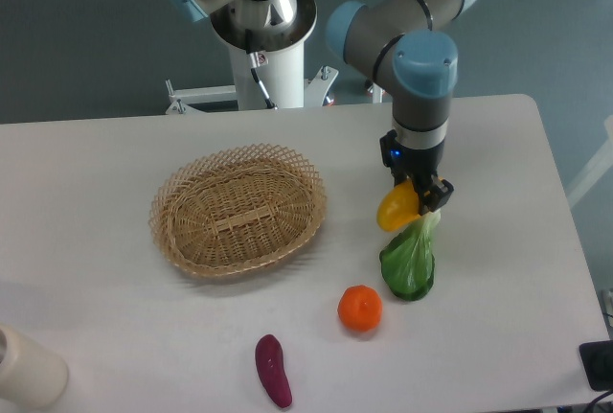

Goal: Pick up the mango from the table
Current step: 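Lift the held mango and carry it above the bok choy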

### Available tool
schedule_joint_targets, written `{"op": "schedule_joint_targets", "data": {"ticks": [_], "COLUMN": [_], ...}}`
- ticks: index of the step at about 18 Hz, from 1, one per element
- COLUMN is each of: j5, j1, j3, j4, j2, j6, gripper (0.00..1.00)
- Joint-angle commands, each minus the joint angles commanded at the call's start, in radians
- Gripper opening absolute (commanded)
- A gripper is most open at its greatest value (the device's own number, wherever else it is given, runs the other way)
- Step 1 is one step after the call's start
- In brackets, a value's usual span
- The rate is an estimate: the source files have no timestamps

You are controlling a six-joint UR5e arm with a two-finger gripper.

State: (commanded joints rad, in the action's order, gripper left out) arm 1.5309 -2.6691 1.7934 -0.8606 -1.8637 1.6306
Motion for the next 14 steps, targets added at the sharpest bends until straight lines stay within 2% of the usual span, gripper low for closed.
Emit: {"op": "schedule_joint_targets", "data": {"ticks": [3, 14], "j5": [0.002, 0.009], "j1": [-0.002, -0.017], "j3": [-0.034, -0.049], "j4": [-0.003, -0.009], "j2": [-0.009, -0.032], "j6": [0.002, -0.018], "gripper": [0.55, 0.55]}}
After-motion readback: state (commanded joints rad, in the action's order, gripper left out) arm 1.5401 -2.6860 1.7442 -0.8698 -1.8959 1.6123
